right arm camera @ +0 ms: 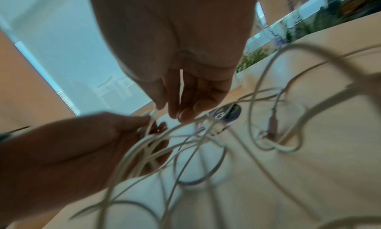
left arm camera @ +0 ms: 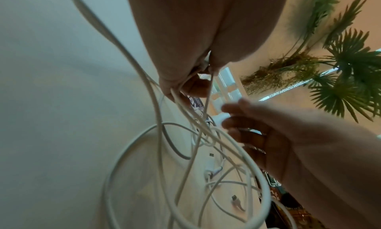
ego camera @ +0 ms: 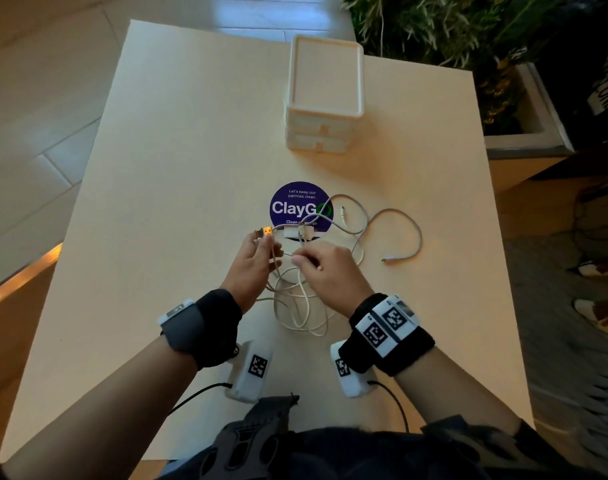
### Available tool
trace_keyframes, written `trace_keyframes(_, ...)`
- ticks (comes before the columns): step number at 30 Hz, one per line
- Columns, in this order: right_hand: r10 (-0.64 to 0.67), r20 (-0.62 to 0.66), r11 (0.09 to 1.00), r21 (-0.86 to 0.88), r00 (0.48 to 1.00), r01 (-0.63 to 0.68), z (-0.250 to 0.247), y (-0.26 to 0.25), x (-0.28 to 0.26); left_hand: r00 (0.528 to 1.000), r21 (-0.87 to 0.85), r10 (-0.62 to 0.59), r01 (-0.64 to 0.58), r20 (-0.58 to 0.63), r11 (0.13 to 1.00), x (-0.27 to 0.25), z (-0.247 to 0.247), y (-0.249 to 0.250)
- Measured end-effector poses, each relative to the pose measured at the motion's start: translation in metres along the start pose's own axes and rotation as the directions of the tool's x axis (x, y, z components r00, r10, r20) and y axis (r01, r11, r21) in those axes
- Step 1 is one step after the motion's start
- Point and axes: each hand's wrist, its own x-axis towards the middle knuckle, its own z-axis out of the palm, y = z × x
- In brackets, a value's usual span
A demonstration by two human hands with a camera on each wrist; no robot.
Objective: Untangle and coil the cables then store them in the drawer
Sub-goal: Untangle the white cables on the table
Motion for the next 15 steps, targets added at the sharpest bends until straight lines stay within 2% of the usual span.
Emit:
trace_keyframes(2, 0.034, -0.169, 0.999, -0.032, 0.985, -0.040, -0.018, 0.022, 0.001, 0.999, -0.048, -0.032, 0.032, 0.009, 0.998, -0.001, -0.004, 0.001)
trace_keyframes(4, 0.135, -0.266, 0.968, -0.172, 0.954, -0.185, -0.038, 0.055, 0.003, 0.999, -0.086, -0.041, 0.044, 0.034, 0.995, -0.004, -0.008, 0.003)
trace_keyframes(6, 0.316, -0.243, 0.839, -0.379, 0.917, -0.390, -0.056, 0.087, 0.002, 0.999, -0.091, -0.038, 0.041, 0.025, 0.995, -0.006, -0.010, 0.007)
trace_keyframes(8, 0.441, -0.227, 0.732, -0.470, 0.868, -0.494, -0.066, 0.106, 0.000, 0.999, -0.084, -0.019, 0.021, 0.031, 0.996, -0.007, -0.012, 0.011)
trace_keyframes(12, 0.401, -0.200, 0.719, -0.535, 0.894, -0.443, -0.071, 0.108, -0.003, 0.995, 0.011, 0.065, -0.066, 0.075, 0.998, -0.012, -0.008, 0.019)
trace_keyframes(14, 0.306, -0.196, 0.823, -0.437, 0.932, -0.362, -0.072, 0.094, -0.002, 0.992, 0.015, 0.076, -0.078, 0.100, 0.997, -0.016, -0.004, 0.025)
trace_keyframes(15, 0.234, -0.216, 0.906, -0.304, 0.948, -0.293, -0.072, 0.082, -0.002, 0.990, 0.010, 0.075, -0.076, 0.118, 0.997, -0.018, -0.001, 0.027)
